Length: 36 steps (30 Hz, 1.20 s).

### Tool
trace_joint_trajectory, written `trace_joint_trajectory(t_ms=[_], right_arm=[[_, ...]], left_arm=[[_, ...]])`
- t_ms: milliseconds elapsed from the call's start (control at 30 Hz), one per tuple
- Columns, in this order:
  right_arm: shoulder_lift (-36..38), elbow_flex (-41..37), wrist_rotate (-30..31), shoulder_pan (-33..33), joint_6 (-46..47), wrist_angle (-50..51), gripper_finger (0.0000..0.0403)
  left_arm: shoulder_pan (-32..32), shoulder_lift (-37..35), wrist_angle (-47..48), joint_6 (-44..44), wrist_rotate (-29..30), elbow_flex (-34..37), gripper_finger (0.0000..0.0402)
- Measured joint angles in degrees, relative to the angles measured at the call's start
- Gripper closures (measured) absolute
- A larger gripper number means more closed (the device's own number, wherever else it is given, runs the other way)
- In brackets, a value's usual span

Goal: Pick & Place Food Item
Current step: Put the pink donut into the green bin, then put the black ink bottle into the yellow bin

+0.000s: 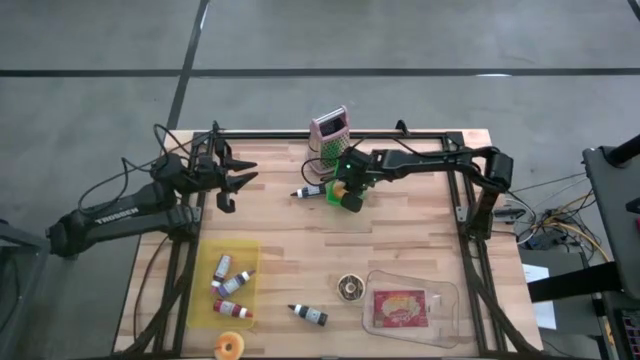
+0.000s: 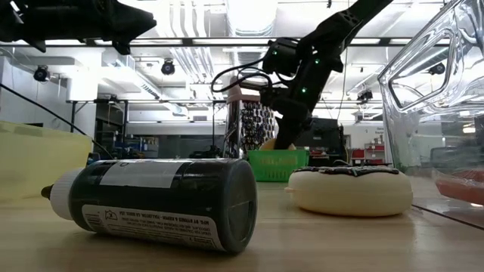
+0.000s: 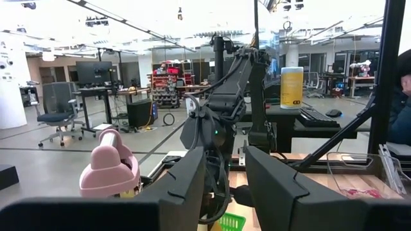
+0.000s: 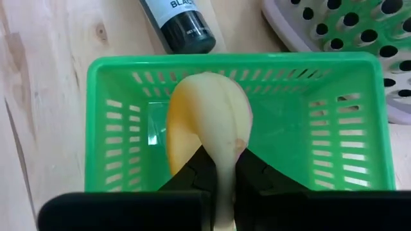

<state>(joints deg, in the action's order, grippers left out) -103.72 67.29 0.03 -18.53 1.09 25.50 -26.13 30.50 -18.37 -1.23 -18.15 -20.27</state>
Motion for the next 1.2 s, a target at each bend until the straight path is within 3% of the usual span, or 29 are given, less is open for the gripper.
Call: trace_joint_trajectory(t_ms=[300,833,1000,1200], right_arm=[[0.04,-0.02,2.54,-0.67,1.09,0.13,0.0332],[0.13,0.08,8.94,-0.61,2.59,0.99,0.0159],[0.23,2.17,9.25,-0.61,3.04,0.92,0.0137],[0.24,5.47,9.05,1.03,2.79,3.9,0.0142]], left_arm=[[0.0,0.0,0.02,0.0,0.0,0.0,0.0282],[0.0,0.0,0.02,-0.02,-0.04,0.0,0.0282],[0.0,0.0,0.04,-0.01,-0.07,0.0,0.0282],[0.0,0.0,0.31,-0.01,-0.09,-0.02,0.0282]])
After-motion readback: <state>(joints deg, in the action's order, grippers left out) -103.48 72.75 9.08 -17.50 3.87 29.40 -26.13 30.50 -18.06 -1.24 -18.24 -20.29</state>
